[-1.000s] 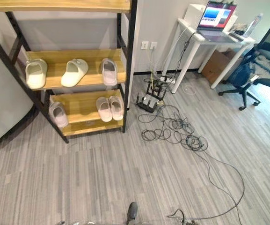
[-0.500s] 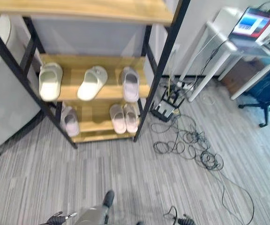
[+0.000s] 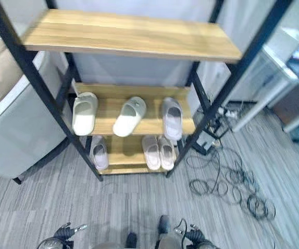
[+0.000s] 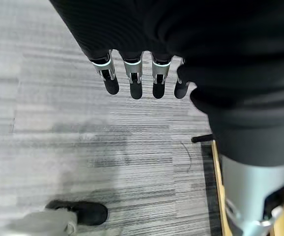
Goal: Arrange the slippers neatly on the shoe rack.
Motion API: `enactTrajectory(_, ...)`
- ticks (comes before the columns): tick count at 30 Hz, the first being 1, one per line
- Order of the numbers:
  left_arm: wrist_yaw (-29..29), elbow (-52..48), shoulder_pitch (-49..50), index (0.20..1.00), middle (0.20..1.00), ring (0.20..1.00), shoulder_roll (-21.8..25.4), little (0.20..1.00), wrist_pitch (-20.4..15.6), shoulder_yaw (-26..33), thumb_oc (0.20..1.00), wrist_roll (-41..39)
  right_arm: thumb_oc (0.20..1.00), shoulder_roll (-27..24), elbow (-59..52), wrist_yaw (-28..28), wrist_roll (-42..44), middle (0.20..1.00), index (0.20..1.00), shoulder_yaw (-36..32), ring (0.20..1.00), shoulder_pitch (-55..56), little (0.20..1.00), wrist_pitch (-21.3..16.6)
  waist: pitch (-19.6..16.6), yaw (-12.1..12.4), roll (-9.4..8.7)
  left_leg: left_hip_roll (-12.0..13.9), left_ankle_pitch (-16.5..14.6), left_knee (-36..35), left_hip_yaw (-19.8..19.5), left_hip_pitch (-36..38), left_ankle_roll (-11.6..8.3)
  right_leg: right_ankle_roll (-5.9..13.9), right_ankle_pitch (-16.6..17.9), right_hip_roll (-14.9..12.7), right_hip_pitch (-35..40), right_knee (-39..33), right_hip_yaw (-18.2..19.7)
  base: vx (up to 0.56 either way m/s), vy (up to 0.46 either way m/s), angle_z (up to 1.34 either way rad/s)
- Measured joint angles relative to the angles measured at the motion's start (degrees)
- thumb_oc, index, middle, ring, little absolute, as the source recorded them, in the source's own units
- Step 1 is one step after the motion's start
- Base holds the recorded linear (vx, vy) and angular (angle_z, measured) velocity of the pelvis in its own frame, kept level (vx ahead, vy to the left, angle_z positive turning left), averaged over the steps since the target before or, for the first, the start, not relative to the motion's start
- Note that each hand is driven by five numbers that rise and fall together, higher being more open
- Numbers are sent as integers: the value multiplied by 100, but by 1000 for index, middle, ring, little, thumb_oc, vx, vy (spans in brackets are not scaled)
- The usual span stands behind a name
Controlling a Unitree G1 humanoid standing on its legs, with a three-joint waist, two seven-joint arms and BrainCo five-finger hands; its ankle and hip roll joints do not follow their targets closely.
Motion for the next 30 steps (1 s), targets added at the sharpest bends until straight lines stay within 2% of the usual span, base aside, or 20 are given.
enactTrajectory(3,-2,-2,136,1000,1000,1000,-36,1000,12,-11,1000,7,1000,6,-58,7,-9,1000,1000,-6,1000,-226,1000,-57,-17,21,43,120,2,60,-345,7,-18,-176,53,196,409,-632,-341,16,-165,38)
enactTrajectory(4,0,0,162,1000,1000,1000,-60,1000,15,-19,1000,9,1000,-5,-186,0,-9,1000,1000,95,1000,-359,1000,-66,-16,55,44,128,-12,112,-486,6,-42,-493,329,310,549,-1022,-407,-41,-145,37)
enactTrajectory(5,0,9,159,1000,1000,1000,-127,1000,22,-31,1000,11,1000,-29,-294,-3,-9,1000,1000,204,1000,-372,1000,-108,-15,127,42,109,-52,211,-600,-1,-107,-671,517,361,620,-1173,-535,-38,-119,37)
enactTrajectory(6,-12,-52,50,1000,1000,1000,-267,1000,18,-34,1000,152,1000,-84,-503,-3,-9,1000,1000,337,1000,-488,1000,-142,94,227,22,-125,-198,1150,-732,-467,-431,-709,540,150,694,-1144,-506,-13,-101,47)
enactTrajectory(7,-21,-124,-39,1000,1000,1000,-302,1000,-11,-30,1000,208,1000,-88,-604,-3,-9,1000,1000,324,1000,-580,1000,-183,155,261,-71,-63,-388,1214,-1039,-828,-450,-717,527,20,703,-1142,-500,-10,-78,61)
enactTrajectory(8,-10,-151,-139,1000,1000,1000,-304,1000,-18,-31,1000,210,1000,-116,-614,-5,-12,1000,1000,347,1000,-640,1000,-188,184,225,14,434,-238,709,-1060,-962,-639,-680,447,86,758,-1142,-622,-8,-29,80)
enactTrajectory(9,2,-186,-173,1000,1000,1000,-385,1000,14,-41,1000,215,1000,-228,-702,-10,-20,1000,1000,494,1000,-711,1000,-208,224,140,291,1100,269,227,-842,-1078,-939,-586,188,262,900,-1143,-886,41,-22,51)
enactTrajectory(10,-5,-242,-187,1000,1000,1000,-415,1000,28,-69,1000,219,1000,-233,-666,-34,-39,1000,1000,506,1000,-785,1000,-227,295,158,264,1161,490,181,-739,-989,-1146,-605,199,248,929,-1151,-845,59,-20,21)
enactTrajectory(11,-34,-293,-118,1000,1000,1000,-378,1000,75,-50,1000,268,1000,-334,-966,142,-70,1000,1000,480,1000,-786,1000,-177,285,115,189,1154,465,52,-682,-890,-1112,-545,109,199,971,-1148,-829,77,-11,-16)
enactTrajectory(12,-69,-425,-22,1000,1000,1000,-301,1000,85,-56,1000,412,1000,-980,-2067,301,-220,1000,1000,791,1000,-709,1000,-145,279,151,161,1050,470,-20,-667,-843,-1095,-516,88,112,963,-1177,-822,33,14,-37)
enactTrajectory(13,-84,-548,43,1000,1000,1000,-197,1000,81,-134,1000,440,1000,-1421,-2888,205,-269,1000,1000,947,1000,-875,1000,-231,275,41,106,1066,514,-128,-519,-674,-1068,-402,110,50,949,-1177,-782,33,18,-34)
enactTrajectory(14,-107,-683,116,1000,1000,1000,-102,1000,102,-103,1000,441,1000,-1387,-3075,193,-279,1000,1000,560,1000,-854,1000,-493,219,33,74,1061,514,-206,-486,-580,-1075,-332,114,41,1011,-1179,-710,32,24,-34)
enactTrajectory(15,-99,-693,224,1000,1000,1000,56,1000,89,27,1000,439,1000,-853,-2312,195,-276,1000,1000,-84,1000,-778,1000,-737,38,39,-6,1054,513,-370,-444,-363,-1070,-339,77,53,1125,-1178,-703,32,36,-15)
enactTrajectory(16,-105,-599,271,1000,1000,1000,142,1000,87,15,1000,440,1000,-723,-1850,318,-179,1000,1000,-89,1000,-508,1000,-591,-139,81,-97,1047,471,-421,-420,-294,-1036,-312,6,53,1166,-1176,-699,19,72,-10)
enactTrajectory(17,-112,-669,315,1000,1000,1000,128,1000,55,21,1000,440,1000,-964,-2439,532,-241,1000,1000,342,1000,201,1000,-451,-201,138,-82,1018,492,-496,-424,-262,-978,-299,-12,25,1171,-1175,-701,3,56,-22)
enactTrajectory(18,-126,-709,358,1000,1000,1000,8,1000,63,31,1000,439,1000,-1128,-2819,373,-897,1000,1000,488,1000,556,1000,-669,-162,-195,25,985,528,-497,-357,-187,-888,-220,50,-38,1182,-1178,-582,10,61,-19)
enactTrajectory(19,-111,-649,331,1000,1000,1000,7,1000,56,54,1000,437,1000,-865,-2065,182,-979,1000,1000,69,1000,426,1000,-623,-189,-137,83,967,505,-498,-341,-169,-862,-219,51,-45,1193,-1162,-584,21,29,-28)
enactTrajectory(23,-108,-429,107,1000,1000,1000,-36,1000,-25,98,1000,432,1000,-581,71,19,-1116,1000,1000,-263,1000,600,1000,-376,-225,-214,236,972,465,-502,-234,-89,-848,-210,46,-50,1215,-1174,-498,15,35,-13)
enactTrajectory(25,-111,-230,134,1000,1000,1000,-112,1000,-3,77,1000,434,1000,-541,79,4,-1093,1000,1000,-220,1000,680,1000,-298,-221,-320,233,999,464,-504,-214,-77,-849,-210,52,-28,1247,-1178,-479,16,21,-8)
enactTrajectory(30,-110,-172,385,1000,1000,1000,-208,1000,110,-5,1000,435,1000,-370,-503,-77,-884,1000,1000,95,1000,483,1000,-328,-284,-310,162,1094,446,-506,-166,-10,-894,-269,39,37,1252,-1180,-411,6,14,-5)
